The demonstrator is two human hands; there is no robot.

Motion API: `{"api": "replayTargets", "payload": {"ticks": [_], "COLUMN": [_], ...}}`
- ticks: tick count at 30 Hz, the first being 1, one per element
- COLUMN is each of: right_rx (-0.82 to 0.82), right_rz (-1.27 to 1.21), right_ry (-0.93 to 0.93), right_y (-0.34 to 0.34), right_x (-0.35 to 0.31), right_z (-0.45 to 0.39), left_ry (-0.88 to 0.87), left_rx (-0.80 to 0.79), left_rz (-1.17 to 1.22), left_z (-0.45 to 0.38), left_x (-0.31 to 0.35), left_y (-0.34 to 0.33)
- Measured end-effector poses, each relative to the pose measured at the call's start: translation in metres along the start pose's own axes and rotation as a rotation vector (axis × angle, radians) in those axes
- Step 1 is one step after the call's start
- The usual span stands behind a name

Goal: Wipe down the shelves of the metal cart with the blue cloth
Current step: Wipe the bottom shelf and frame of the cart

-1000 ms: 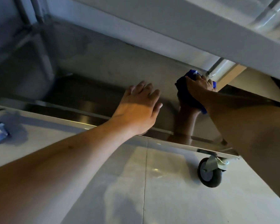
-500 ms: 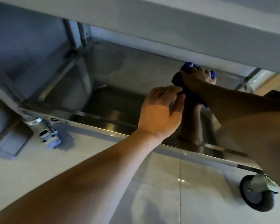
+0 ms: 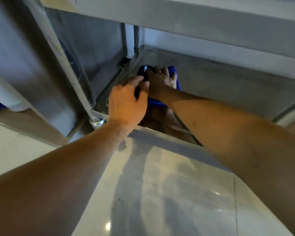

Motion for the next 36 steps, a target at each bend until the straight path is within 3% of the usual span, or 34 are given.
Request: {"api": "replayTargets", "payload": {"ticks": [5,10,19,23,29,32,36], "right_rx": [-0.027,-0.042,0.033,0.042,0.036,0.018,0.020], "right_rz": [0.002,-0.075,-0.051,-0.046,-0.025,-0.002,0.001], "right_ry": [0.184,0.315,0.112,-0.020,-0.300,-0.480,-0.661], "right_y": [-0.006,-0.003,0.002,0.005,0.018,0.025,0.026], "right_x": [-0.042,-0.031,0.076,0.139,0.273,0.337,0.372], "right_z": [0.047,0.080,0.108,0.140,0.216,0.265,0.312], "left_ry": [0.040,0.052,-0.078,-0.055,-0.206,-0.201,-0.236], "left_rx": [0.015,0.047,-0.054,-0.119,-0.195,-0.265,-0.323], "left_rz": [-0.018,0.033,0.010,0.006,0.077,0.143,0.153], "left_z": [0.000,-0.003,-0.001,0.002,0.017,0.031,0.059], "left_x": [-0.021,-0.010,0.046,0.071,0.138,0.164,0.180], "left_y": [0.017,0.023,-0.016,-0.056,-0.120,-0.146,-0.164]}}
Point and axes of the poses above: each hand's wrist, its own z-axis away from the middle knuckle, its own y-axis out of the back of the hand, x = y × z, the point moved 5 cm from there along -z, towards the middle knuckle
